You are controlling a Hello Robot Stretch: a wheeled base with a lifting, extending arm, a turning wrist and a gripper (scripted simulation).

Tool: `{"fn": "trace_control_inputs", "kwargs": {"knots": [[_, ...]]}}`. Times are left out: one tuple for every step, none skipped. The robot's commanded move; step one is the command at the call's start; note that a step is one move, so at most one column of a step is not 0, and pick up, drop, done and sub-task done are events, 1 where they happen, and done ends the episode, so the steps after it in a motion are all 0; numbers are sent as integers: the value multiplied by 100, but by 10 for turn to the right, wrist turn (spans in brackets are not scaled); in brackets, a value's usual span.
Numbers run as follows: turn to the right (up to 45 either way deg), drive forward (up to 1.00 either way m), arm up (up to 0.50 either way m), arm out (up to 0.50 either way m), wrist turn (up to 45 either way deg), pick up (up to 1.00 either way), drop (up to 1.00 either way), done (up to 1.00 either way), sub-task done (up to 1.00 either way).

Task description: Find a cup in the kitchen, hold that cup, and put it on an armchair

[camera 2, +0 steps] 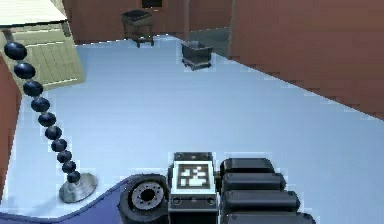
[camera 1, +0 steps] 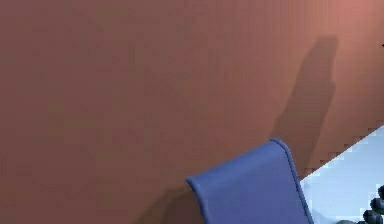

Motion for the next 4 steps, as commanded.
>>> {"fn": "trace_control_inputs", "kwargs": {"knots": [[-90,0,0,0,0,0,0,0,0],[0,0,0,42,0,0,0,0,0],[0,0,0,0,390,0,0,0,0],[0,0,-42,0,0,0,0,0,0]]}}
